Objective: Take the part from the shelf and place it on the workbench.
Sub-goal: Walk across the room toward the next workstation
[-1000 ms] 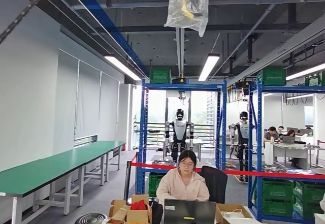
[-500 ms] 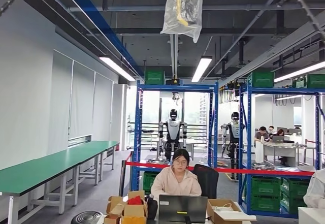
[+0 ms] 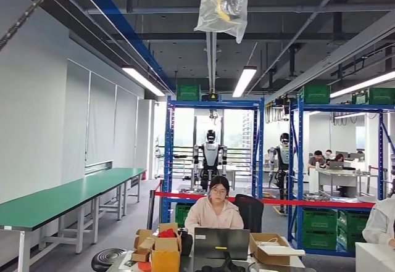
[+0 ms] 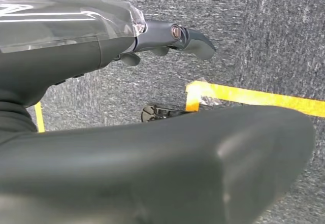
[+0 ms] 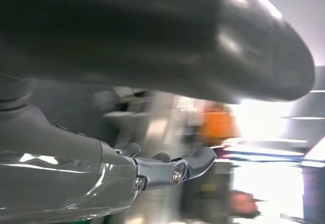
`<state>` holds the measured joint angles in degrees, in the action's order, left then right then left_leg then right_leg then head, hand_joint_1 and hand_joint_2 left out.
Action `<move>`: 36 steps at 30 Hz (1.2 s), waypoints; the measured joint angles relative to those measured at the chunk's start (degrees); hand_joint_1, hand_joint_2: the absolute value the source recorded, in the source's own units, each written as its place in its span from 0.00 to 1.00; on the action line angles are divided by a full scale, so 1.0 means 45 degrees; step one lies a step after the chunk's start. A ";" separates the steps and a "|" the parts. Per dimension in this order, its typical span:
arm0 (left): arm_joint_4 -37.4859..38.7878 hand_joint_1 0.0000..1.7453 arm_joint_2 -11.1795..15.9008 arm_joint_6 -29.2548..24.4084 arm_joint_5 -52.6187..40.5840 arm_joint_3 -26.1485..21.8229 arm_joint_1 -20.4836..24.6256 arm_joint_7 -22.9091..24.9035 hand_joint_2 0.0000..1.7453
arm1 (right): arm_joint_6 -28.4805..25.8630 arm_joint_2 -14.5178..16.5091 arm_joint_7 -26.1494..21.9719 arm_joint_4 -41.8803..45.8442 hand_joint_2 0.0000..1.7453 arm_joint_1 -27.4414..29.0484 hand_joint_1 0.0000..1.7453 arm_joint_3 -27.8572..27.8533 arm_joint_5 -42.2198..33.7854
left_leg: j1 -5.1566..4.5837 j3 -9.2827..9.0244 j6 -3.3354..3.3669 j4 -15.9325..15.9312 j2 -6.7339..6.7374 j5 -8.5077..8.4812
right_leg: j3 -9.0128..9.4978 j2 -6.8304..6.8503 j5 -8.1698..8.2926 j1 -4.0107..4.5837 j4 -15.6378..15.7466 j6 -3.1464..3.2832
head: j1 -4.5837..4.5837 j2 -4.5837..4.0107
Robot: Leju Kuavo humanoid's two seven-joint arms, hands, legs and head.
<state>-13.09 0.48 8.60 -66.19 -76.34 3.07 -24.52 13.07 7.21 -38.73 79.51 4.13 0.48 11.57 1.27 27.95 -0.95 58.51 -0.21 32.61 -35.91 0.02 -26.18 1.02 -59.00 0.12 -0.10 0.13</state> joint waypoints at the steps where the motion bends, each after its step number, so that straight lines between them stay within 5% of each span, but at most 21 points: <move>1: 0.0000 0.00 -0.0041 -0.0006 -0.0006 -0.0045 -0.0009 0.0001 0.00 | -0.0400 -0.0027 -0.0042 -0.1048 0.00 -0.0090 0.00 -0.0182 0.0384 | 0.0006 0.0069 0.0088 -0.0012 0.0015 -0.0044 | -0.0058 -0.0012 0.0058 -0.0015 -0.0013 -0.0082 | 0.0001 0.0000; 3: -0.0002 0.00 -0.0104 -0.0010 -0.0033 -0.0109 -0.0012 0.0010 0.00 | -0.1298 -0.0087 -0.0101 -0.3247 0.00 -0.0359 0.00 -0.0524 0.1119 | 0.0016 0.0244 0.0335 -0.0039 0.0079 -0.0227 | -0.0200 -0.0026 -0.0399 -0.0067 -0.0321 -0.0229 | 0.0000 0.0000; 6: -0.0005 0.00 -0.0131 -0.0016 -0.0098 -0.0192 -0.0010 0.0015 0.00 | -0.2934 -0.0210 -0.0148 -0.6869 0.00 -0.0986 0.00 -0.0846 0.2277 | -0.0049 0.0659 0.0587 -0.0045 0.0184 -0.0604 | -0.0600 -0.0024 -0.2153 -0.0197 -0.2258 -0.0391 | -0.0002 0.0000; 7: -0.0005 0.00 -0.0134 -0.0016 -0.0110 -0.0208 -0.0011 0.0015 0.00 | -0.3329 -0.0246 -0.0128 -0.7805 0.00 -0.1118 0.00 -0.0897 0.2526 | -0.0086 0.0815 0.0606 -0.0040 0.0204 -0.0731 | -0.0663 -0.0022 -0.2445 -0.0227 -0.2944 -0.0419 | -0.0002 0.0000; 9: -0.0005 0.00 -0.0135 -0.0016 -0.0132 -0.0238 -0.0016 0.0015 0.00 | -0.3920 -0.0313 0.0037 -0.9424 0.00 -0.1337 0.00 -0.0995 0.2886 | -0.0152 0.1151 0.0613 -0.0033 0.0239 -0.0989 | -0.0329 -0.0023 -0.2184 -0.0249 -0.3328 -0.0433 | -0.0002 0.0000; 11: -0.0005 0.00 -0.0145 -0.0016 -0.0178 -0.0281 -0.0005 0.0015 0.00 | -0.4363 -0.0385 0.0451 -1.0918 0.00 -0.1553 0.00 -0.1105 0.3192 | -0.0196 0.1458 0.0591 -0.0032 0.0256 -0.1253 | 0.0815 -0.0022 -0.1554 -0.0227 -0.2043 -0.0350 | -0.0002 0.0000; 13: -0.0005 0.00 -0.0171 -0.0015 -0.0220 -0.0317 -0.0012 0.0012 0.00 | -0.4610 -0.0472 0.1044 -1.2023 0.00 -0.1662 0.00 -0.1176 0.3404 | -0.0230 0.1639 0.0507 -0.0023 0.0258 -0.1483 | 0.2263 -0.0024 -0.1440 -0.0140 -0.0007 -0.0183 | 0.0001 0.0000; 14: -0.0005 0.00 -0.0187 -0.0012 -0.0230 -0.0334 -0.0021 0.0012 0.00 | -0.4691 -0.0519 0.1341 -1.2461 0.00 -0.1686 0.00 -0.1197 0.3479 | -0.0221 0.1697 0.0444 -0.0026 0.0269 -0.1602 | 0.2704 -0.0032 -0.1512 -0.0084 0.0695 -0.0113 | 0.0003 0.0003; 16: -0.0005 0.00 -0.0209 -0.0005 -0.0236 -0.0369 -0.0026 0.0012 0.00 | -0.4798 -0.0610 0.1959 -1.3242 0.00 -0.1638 0.00 -0.1245 0.3590 | -0.0162 0.1804 0.0288 -0.0063 0.0280 -0.1832 | 0.2891 -0.0032 -0.1475 -0.0008 0.1254 0.0013 | 0.0004 0.0009; 18: -0.0005 0.00 -0.0227 -0.0001 -0.0243 -0.0391 -0.0040 0.0013 0.00 | -0.4854 -0.0675 0.2513 -1.3858 0.00 -0.1521 0.00 -0.1300 0.3662 | -0.0112 0.1922 0.0179 0.0096 0.0233 -0.1477 | 0.2691 0.0025 -0.1166 0.0001 0.1313 0.0183 | 0.0003 0.0011; 22: -0.0005 0.00 -0.0277 0.0011 -0.0253 -0.0403 -0.0049 0.0011 0.00 | -0.4817 -0.0729 0.3319 -1.4588 0.00 -0.1321 0.00 -0.1363 0.3830 | -0.0093 0.2360 0.0081 0.2714 0.0174 0.0820 | 0.1892 0.0077 -0.0645 0.0018 0.1128 0.0401 | 0.0003 0.0001; 23: -0.0005 0.00 -0.0279 0.0005 -0.0245 -0.0407 -0.0032 0.0011 0.00 | -0.4774 -0.0729 0.3496 -1.4708 0.00 -0.1303 0.00 -0.1365 0.3873 | -0.0089 0.2346 0.0053 0.3305 0.0168 0.0861 | 0.1634 0.0080 -0.0543 0.0023 0.1022 0.0402 | 0.0003 0.0000; 25: -0.0005 0.00 -0.0281 -0.0010 -0.0219 -0.0419 -0.0014 0.0017 0.00 | -0.4672 -0.0729 0.3787 -1.4904 0.00 -0.1287 0.00 -0.1370 0.3902 | -0.0065 0.1883 0.0011 0.3420 0.0163 0.0164 | 0.1087 0.0071 -0.0361 0.0013 0.0774 0.0358 | 0.0003 0.0000; 27: -0.0005 0.00 -0.0282 -0.0016 -0.0158 -0.0441 0.0023 0.0036 0.00 | -0.4537 -0.0729 0.4022 -1.5028 0.00 -0.1267 0.00 -0.1398 0.3841 | -0.0045 0.0706 0.0002 0.2044 0.0149 -0.0327 | 0.0599 0.0045 -0.0218 0.0015 0.0458 0.0263 | 0.0005 0.0000; 30: -0.0005 0.00 -0.0287 -0.0040 -0.0085 -0.0522 0.0120 0.0164 0.00 | -0.4304 -0.0739 0.4427 -1.5127 0.00 -0.1254 0.00 -0.1503 0.3649 | -0.0085 -0.0759 0.0122 -0.0185 0.0126 0.0236 | 0.0150 0.0032 -0.0019 0.0054 0.0051 0.0080 | -0.0001 0.0001; 33: -0.0005 0.00 -0.0332 -0.0078 -0.0072 -0.0600 0.0158 0.0301 0.00 | -0.4048 -0.0803 0.5091 -1.5221 0.00 -0.1246 0.00 -0.1729 0.3374 | -0.0103 -0.0675 0.0428 -0.0376 0.0186 0.0177 | -0.0040 -0.0012 -0.0073 -0.0007 -0.0190 -0.0138 | -0.0004 0.0004; 36: -0.0005 0.00 -0.0358 -0.0106 -0.0079 -0.0618 0.0178 0.0341 0.00 | -0.3803 -0.0862 0.5942 -1.5282 0.00 -0.1188 0.00 -0.2022 0.3072 | -0.0115 -0.0445 0.0637 -0.0386 0.0255 -0.0084 | -0.0644 -0.0028 -0.1373 -0.0138 -0.2007 -0.0361 | -0.0004 0.0001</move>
<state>-13.11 -1.14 8.12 -66.54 -79.12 3.87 -22.99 -4.04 3.33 -11.99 10.74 -1.22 -8.62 25.40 0.76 25.95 1.92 56.77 0.93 32.24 -38.81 -0.11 -32.36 0.40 -68.03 -1.50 -0.11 0.14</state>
